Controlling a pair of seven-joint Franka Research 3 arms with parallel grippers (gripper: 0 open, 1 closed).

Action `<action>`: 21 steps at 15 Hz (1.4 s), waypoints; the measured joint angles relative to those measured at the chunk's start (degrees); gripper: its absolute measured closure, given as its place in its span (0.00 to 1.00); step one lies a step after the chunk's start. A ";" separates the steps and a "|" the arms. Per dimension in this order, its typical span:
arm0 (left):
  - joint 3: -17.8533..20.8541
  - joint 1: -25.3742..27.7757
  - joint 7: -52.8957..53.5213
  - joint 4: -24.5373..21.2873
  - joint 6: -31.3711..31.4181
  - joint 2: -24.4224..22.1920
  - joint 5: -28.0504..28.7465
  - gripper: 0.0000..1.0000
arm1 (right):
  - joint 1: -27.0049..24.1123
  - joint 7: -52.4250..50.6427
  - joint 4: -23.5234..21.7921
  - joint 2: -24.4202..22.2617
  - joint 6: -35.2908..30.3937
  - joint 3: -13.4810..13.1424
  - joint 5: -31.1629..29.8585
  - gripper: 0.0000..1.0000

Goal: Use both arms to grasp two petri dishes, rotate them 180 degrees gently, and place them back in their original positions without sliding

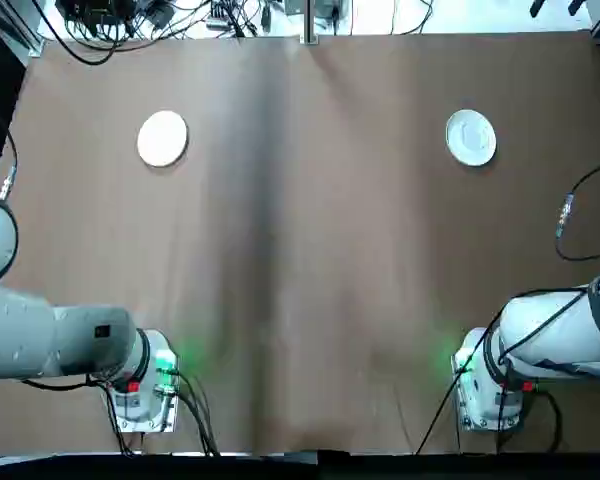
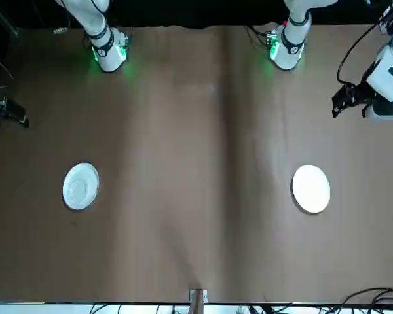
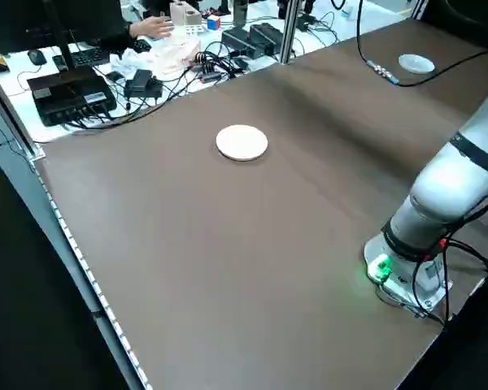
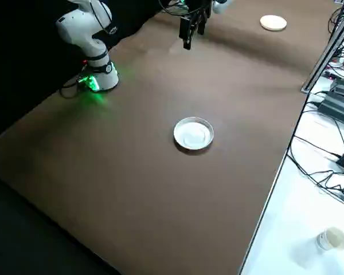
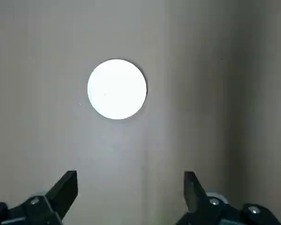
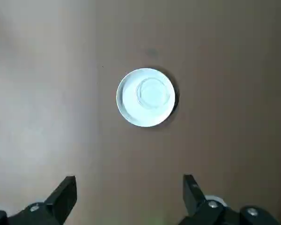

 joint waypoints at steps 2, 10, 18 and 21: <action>0.00 -0.01 0.00 -0.30 0.00 -0.03 0.00 0.00 | -0.01 0.00 0.00 0.00 0.00 0.00 0.00 0.00; 0.10 0.06 -0.01 -0.49 0.01 -0.03 0.00 0.00 | -0.01 -0.02 0.00 0.00 -0.06 0.00 0.00 0.00; 0.30 0.12 1.30 -0.69 0.06 0.01 0.00 0.00 | -0.06 2.41 0.00 0.06 0.70 -0.05 0.00 0.00; 0.37 0.14 3.58 -0.83 0.06 0.23 0.00 0.00 | -0.22 4.16 0.00 0.22 0.72 -0.12 0.00 0.00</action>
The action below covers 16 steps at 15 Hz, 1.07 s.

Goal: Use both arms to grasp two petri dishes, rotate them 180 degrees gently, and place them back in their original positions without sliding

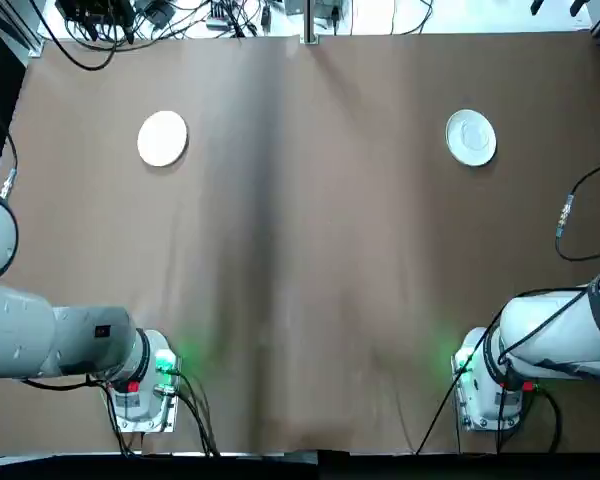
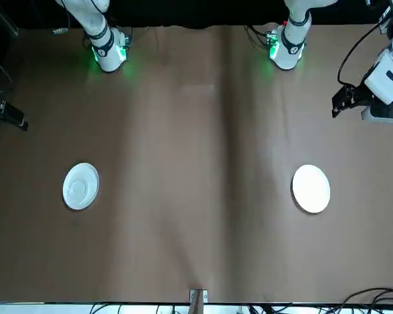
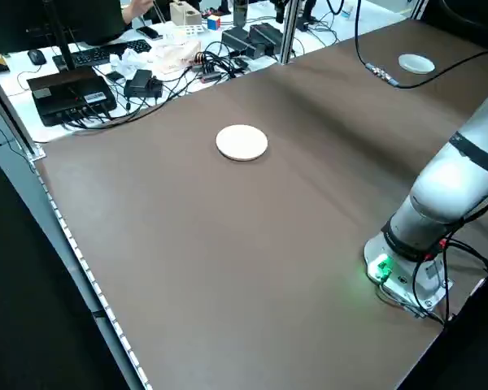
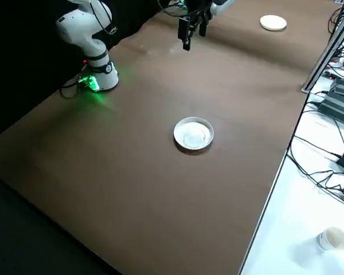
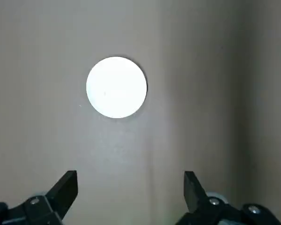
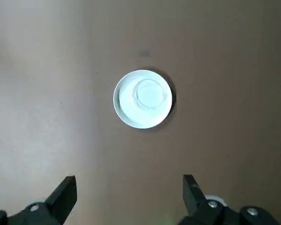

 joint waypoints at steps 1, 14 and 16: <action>0.05 0.10 1.94 -0.04 0.01 0.25 0.00 0.00 | -0.08 1.74 0.00 0.09 0.00 -0.05 0.01 0.00; 0.19 0.63 33.98 -4.31 11.99 7.98 1.70 0.00 | -1.49 29.36 -0.12 2.28 1.03 -0.44 2.47 0.00; 0.19 0.63 39.15 -4.47 12.92 8.96 1.71 0.00 | -1.49 33.35 -0.13 2.73 1.61 -0.38 2.55 0.00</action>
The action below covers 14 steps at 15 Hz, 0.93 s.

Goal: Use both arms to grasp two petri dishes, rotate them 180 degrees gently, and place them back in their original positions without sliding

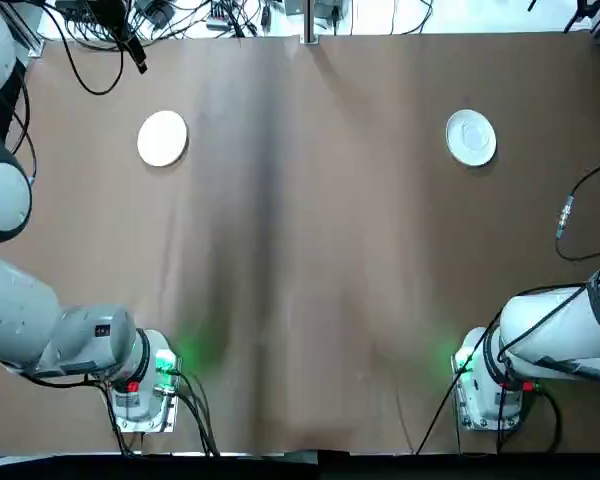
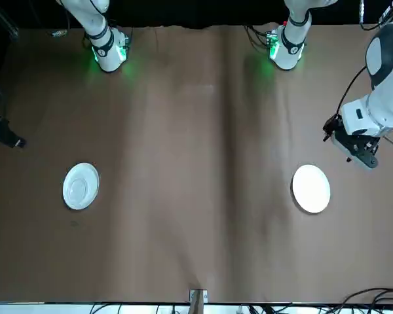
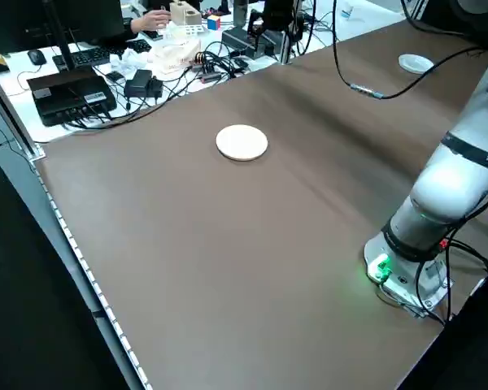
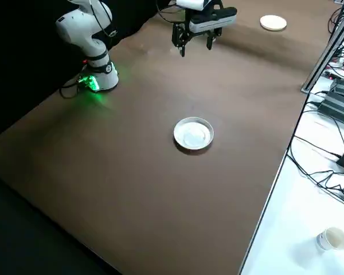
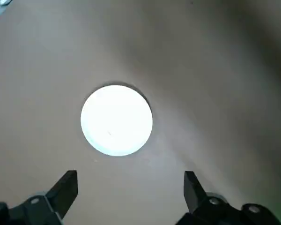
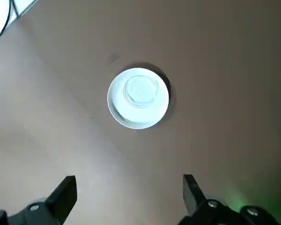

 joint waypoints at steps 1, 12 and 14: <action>0.00 0.00 2.66 -0.12 0.71 0.54 0.07 0.00 | 0.00 2.20 0.00 0.29 0.23 0.00 0.01 0.00; 0.01 3.29 33.78 -4.34 10.28 7.36 2.55 0.00 | -1.89 29.01 -2.16 7.46 9.12 -0.10 0.56 0.00; -0.17 3.23 38.84 -4.74 12.91 10.76 2.56 0.00 | -2.79 33.24 -2.74 10.48 9.88 -0.11 0.74 0.00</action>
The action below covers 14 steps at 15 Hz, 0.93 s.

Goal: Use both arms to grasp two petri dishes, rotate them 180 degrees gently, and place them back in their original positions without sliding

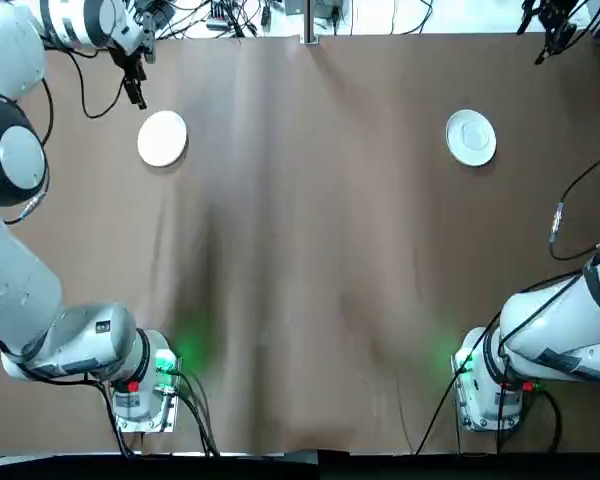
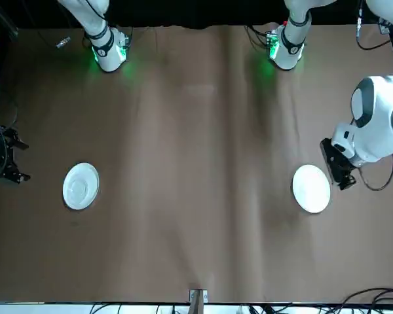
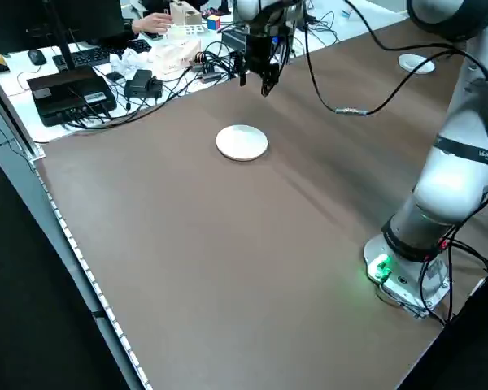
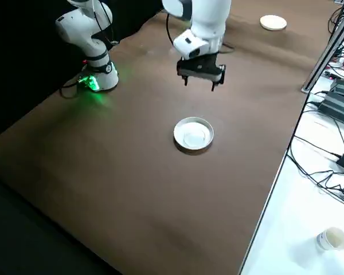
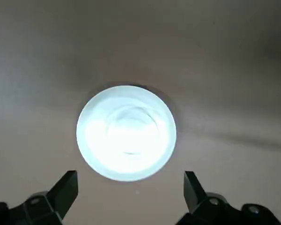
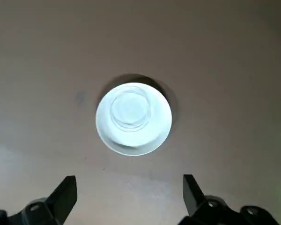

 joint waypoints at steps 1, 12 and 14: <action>-0.02 -0.02 2.42 -0.67 1.96 0.67 0.01 0.00 | 0.02 1.37 -0.29 1.24 0.96 0.04 0.04 0.00; 0.12 1.29 10.94 -12.07 22.73 5.14 0.04 0.03 | 0.27 10.49 -4.12 8.32 9.05 0.35 0.08 0.00; 0.12 1.71 11.19 -12.90 24.85 6.20 0.76 0.07 | 0.30 10.94 -6.53 8.80 12.90 0.36 0.07 0.00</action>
